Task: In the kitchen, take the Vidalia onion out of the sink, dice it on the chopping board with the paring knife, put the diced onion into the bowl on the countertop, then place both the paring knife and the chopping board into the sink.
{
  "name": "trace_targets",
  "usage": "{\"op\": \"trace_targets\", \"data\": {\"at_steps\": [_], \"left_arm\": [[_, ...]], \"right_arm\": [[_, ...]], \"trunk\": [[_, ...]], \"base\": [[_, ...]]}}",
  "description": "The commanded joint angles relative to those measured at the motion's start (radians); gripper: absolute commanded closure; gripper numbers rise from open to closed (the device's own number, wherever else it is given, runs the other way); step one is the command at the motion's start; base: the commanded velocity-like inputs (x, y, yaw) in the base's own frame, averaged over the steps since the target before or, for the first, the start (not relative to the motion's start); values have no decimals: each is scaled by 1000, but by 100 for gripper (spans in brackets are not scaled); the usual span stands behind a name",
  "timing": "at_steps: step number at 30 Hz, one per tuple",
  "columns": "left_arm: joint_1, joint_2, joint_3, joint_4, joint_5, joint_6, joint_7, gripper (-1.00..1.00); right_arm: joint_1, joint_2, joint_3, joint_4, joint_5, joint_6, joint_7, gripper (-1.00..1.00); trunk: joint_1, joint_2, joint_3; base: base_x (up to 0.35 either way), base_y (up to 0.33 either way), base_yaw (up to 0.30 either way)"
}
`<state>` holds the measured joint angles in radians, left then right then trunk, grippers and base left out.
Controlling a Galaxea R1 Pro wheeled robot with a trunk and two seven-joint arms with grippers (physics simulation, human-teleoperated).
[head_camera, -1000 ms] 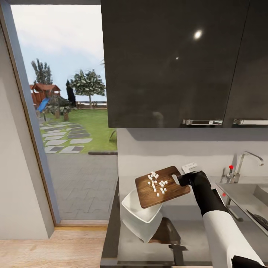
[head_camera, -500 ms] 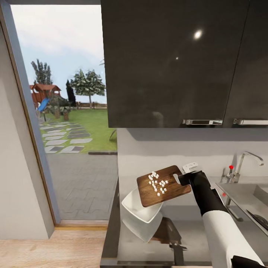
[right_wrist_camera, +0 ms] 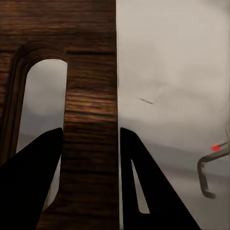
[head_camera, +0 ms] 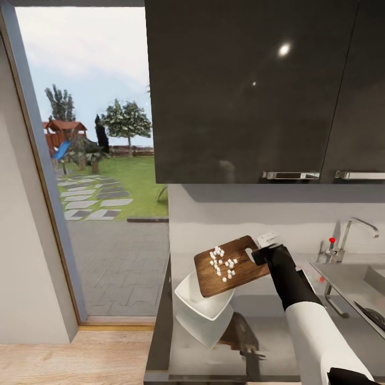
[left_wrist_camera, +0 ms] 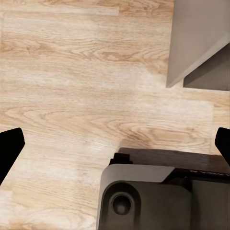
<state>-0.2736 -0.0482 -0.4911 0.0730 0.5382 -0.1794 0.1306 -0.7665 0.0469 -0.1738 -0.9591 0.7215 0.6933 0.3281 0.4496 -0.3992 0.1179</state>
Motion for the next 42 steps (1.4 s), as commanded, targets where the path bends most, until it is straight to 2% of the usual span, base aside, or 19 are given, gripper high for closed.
{"op": "trace_targets", "data": {"at_steps": [1,35,42], "left_arm": [[-1,-1,-6,4,3,-5,1,-100],[-1,1,-6,4,3,-3,1,-100],[-1,1,-6,4,4,-3,1,-100]], "right_arm": [[0,1,3,-1,14,0,7,100],[0,1,16,-24,16,0,-4,100],[0,2,16,-24,83,0,-3,100]], "trunk": [[0,-1,0],[0,-1,0],[0,-1,0]], "base": [[0,0,0],[0,0,0],[0,0,0]]}}
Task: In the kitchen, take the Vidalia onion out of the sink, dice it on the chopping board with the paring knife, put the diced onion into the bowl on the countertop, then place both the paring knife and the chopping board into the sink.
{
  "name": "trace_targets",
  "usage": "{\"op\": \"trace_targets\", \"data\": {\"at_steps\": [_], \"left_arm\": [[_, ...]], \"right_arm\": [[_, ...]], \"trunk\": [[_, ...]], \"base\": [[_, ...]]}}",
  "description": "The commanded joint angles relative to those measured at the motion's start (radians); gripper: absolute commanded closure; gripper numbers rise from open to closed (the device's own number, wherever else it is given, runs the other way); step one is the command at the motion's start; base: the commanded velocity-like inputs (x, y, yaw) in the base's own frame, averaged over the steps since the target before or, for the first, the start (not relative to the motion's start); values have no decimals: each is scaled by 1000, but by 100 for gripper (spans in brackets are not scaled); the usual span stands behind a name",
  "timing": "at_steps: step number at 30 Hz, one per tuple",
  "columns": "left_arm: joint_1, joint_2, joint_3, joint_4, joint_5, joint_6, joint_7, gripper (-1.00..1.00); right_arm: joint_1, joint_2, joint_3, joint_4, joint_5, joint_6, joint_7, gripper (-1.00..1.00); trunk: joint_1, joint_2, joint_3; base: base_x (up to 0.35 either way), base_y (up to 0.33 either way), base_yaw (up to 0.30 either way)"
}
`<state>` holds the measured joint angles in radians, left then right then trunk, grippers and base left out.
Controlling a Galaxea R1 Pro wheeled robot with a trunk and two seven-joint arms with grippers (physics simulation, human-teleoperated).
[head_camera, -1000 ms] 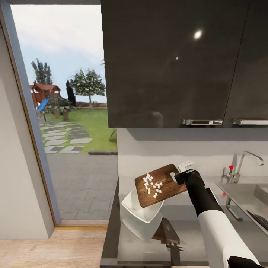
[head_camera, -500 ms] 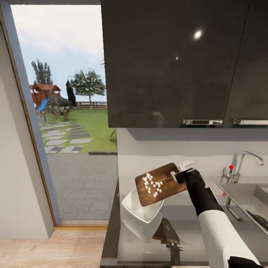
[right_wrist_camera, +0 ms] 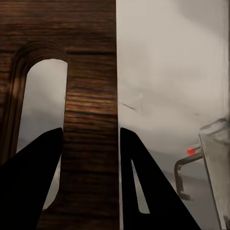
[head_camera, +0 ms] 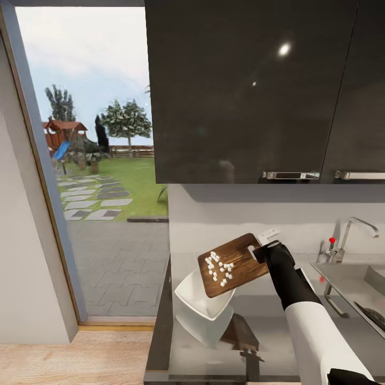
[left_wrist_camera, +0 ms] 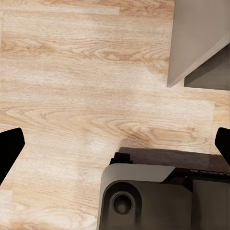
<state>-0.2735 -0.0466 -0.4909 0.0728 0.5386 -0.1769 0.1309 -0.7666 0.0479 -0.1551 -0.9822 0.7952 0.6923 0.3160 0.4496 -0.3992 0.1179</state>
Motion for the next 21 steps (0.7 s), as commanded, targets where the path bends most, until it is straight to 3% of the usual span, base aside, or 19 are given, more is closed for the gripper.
{"op": "trace_targets", "data": {"at_steps": [1,21], "left_arm": [[-1,-1,-6,4,3,-6,1,-100],[-1,-1,-6,5,3,-6,1,-100]], "right_arm": [[0,1,-3,-1,12,1,9,100],[0,6,-3,-6,15,1,9,100]], "trunk": [[0,-1,0],[0,-1,0]], "base": [[0,0,0],[0,0,0]]}}
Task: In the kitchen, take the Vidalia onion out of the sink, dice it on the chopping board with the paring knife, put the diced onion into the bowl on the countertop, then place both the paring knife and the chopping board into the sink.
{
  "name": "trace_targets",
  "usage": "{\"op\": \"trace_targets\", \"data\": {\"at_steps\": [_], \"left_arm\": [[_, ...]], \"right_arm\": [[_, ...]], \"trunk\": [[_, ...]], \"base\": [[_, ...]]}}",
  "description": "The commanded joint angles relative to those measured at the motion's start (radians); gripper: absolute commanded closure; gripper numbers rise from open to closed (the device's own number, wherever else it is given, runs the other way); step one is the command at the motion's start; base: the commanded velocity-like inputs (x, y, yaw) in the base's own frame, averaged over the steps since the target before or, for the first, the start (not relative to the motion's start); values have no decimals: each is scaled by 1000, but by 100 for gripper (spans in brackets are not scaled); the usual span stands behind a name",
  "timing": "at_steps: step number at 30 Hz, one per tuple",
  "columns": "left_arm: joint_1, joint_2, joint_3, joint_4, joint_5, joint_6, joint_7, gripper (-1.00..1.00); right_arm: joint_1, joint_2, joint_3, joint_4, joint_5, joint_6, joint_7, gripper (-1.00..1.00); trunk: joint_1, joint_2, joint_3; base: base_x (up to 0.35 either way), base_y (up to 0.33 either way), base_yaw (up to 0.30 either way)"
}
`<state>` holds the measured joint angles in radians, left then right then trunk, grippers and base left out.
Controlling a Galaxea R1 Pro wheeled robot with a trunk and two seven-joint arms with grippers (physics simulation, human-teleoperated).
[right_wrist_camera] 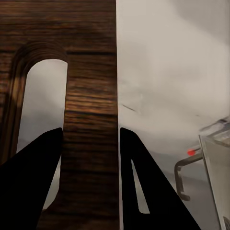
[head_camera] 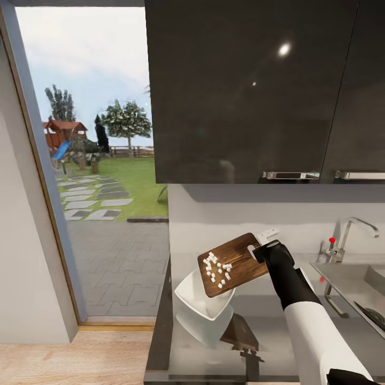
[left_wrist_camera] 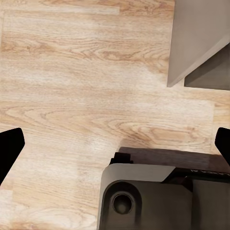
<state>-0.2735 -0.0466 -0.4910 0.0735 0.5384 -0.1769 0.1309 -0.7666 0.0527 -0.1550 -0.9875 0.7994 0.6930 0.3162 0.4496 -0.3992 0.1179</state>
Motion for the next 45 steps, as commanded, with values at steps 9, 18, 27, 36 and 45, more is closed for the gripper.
{"op": "trace_targets", "data": {"at_steps": [9,18,27,36,45], "left_arm": [[-1,-1,-6,4,3,-6,1,-100],[-1,0,-6,4,4,-6,1,-100],[-1,0,-6,4,4,-6,1,-100],[-1,-2,-6,4,3,-6,1,-100],[-1,-2,-6,3,3,-6,1,-100]], "right_arm": [[0,1,-3,-1,11,1,9,100],[0,1,-1,-3,12,1,9,100],[0,1,-2,-3,12,1,9,100],[0,1,-1,-3,12,1,9,100],[0,1,-1,-3,12,1,9,100]], "trunk": [[0,-1,0],[0,-1,0],[0,-1,0],[0,-1,0],[0,-1,0]], "base": [[0,0,0],[0,0,0],[0,0,0],[0,0,0],[-18,-1,0]]}}
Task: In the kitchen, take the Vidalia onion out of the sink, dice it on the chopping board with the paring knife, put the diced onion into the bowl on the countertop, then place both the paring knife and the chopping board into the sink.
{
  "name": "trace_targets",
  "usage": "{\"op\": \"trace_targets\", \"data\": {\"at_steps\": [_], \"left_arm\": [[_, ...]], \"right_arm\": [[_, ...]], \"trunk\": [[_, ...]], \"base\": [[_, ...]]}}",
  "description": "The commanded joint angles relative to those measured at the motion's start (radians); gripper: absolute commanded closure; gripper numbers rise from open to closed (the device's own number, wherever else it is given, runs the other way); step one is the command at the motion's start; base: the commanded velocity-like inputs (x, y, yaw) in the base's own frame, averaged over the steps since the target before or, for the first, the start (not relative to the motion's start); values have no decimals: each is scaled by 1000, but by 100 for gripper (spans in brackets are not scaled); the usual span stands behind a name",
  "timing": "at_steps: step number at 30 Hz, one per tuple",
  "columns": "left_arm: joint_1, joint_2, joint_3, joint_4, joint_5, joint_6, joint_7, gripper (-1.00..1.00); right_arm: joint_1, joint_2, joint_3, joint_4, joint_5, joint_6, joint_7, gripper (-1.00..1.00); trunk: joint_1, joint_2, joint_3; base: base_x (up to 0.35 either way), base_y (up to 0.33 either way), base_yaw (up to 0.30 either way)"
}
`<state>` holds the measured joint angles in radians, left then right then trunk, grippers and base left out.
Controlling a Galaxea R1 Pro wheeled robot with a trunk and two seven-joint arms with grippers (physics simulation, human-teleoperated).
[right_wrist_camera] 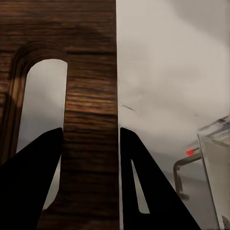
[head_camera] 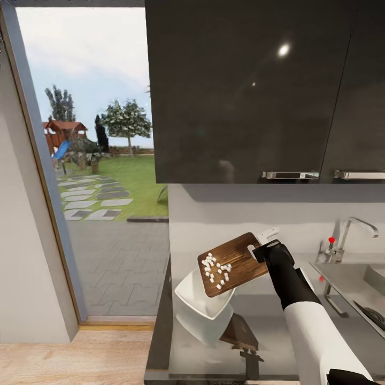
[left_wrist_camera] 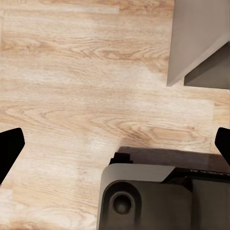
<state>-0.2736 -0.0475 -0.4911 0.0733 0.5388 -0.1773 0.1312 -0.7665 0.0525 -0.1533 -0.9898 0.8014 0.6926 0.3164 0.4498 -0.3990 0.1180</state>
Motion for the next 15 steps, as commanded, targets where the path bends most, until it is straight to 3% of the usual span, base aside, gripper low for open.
{"op": "trace_targets", "data": {"at_steps": [1,15], "left_arm": [[-1,-1,-6,3,3,-5,1,-100],[-1,-2,-6,4,3,-5,1,-100]], "right_arm": [[0,1,-3,-1,10,1,9,100],[0,1,-3,-1,12,2,9,100]], "trunk": [[0,-1,0],[0,-1,0]], "base": [[-151,-36,0],[-23,-4,0]]}}
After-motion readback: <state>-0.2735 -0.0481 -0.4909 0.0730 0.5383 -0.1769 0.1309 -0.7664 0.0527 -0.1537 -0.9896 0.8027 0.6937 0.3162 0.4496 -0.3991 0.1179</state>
